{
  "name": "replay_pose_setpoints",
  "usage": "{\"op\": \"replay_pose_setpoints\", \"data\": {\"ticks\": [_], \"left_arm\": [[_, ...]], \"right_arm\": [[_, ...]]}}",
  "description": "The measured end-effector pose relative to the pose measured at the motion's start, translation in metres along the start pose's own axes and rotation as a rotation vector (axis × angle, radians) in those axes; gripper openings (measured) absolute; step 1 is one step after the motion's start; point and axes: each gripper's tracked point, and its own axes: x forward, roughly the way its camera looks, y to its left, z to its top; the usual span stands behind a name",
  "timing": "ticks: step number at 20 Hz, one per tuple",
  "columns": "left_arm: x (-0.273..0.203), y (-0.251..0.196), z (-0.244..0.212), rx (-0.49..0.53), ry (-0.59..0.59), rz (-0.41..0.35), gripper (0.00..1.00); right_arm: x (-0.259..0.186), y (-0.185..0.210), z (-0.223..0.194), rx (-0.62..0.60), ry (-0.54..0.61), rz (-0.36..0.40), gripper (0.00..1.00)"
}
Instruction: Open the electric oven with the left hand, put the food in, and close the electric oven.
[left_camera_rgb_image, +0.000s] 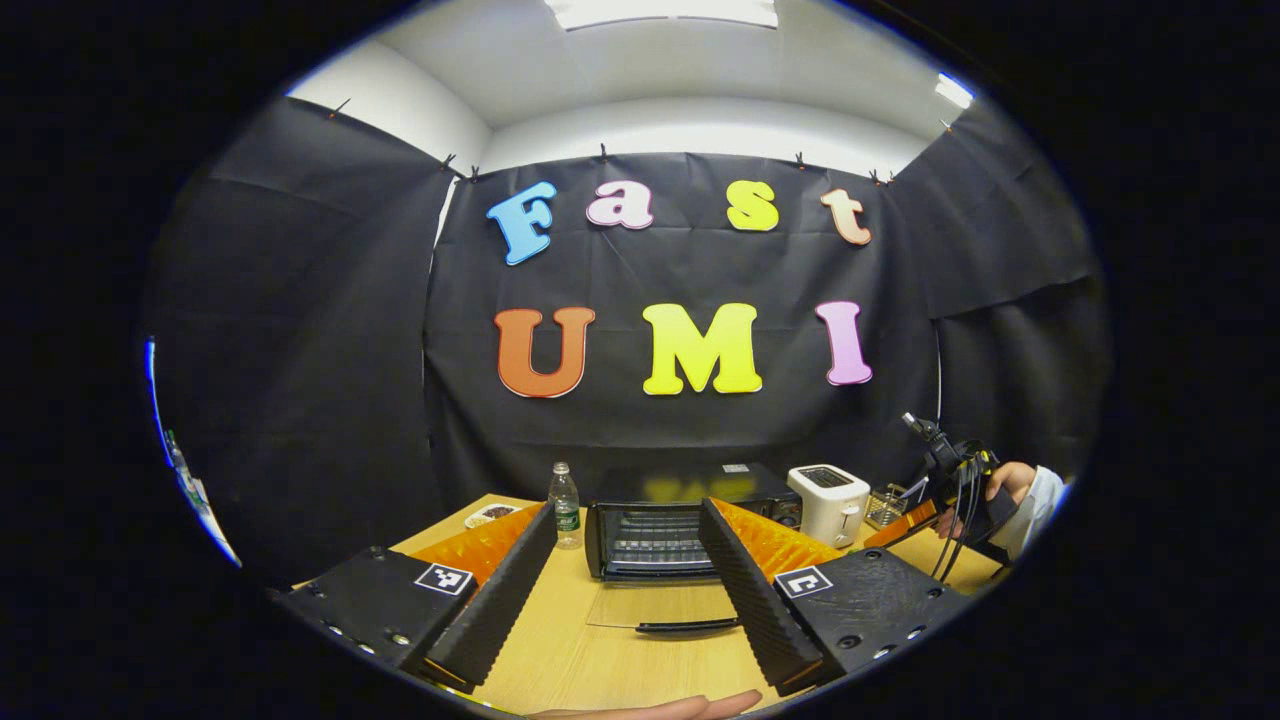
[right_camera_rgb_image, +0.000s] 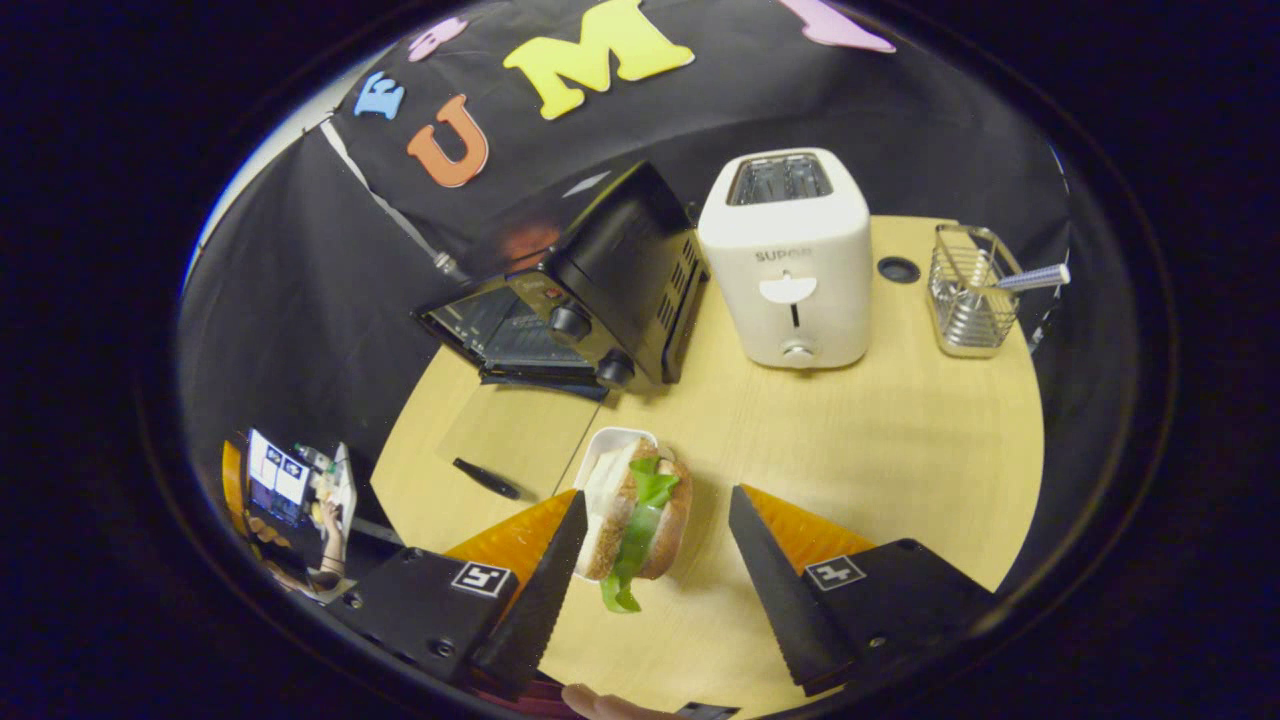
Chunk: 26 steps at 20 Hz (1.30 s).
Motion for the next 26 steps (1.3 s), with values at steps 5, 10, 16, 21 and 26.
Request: {"op": "replay_pose_setpoints", "data": {"ticks": [5,10,16,21,26], "left_arm": [[0.004,0.000,-0.011,-0.006,0.036,0.000,0.94],[0.000,-0.006,-0.017,-0.012,0.050,-0.023,0.94],[-0.007,-0.003,-0.017,0.001,0.035,-0.031,0.94],[-0.014,-0.004,-0.019,0.018,0.021,-0.041,0.94],[-0.016,0.003,-0.021,0.025,0.021,-0.031,0.94]], "right_arm": [[0.027,-0.004,-0.003,0.108,0.086,0.107,0.85],[0.036,0.005,-0.010,0.206,0.137,0.216,0.45],[0.021,0.010,-0.013,0.236,0.071,0.190,0.31],[-0.002,0.022,-0.011,0.266,-0.059,0.187,0.39],[-0.010,0.058,-0.003,0.371,-0.219,0.282,0.39]]}}
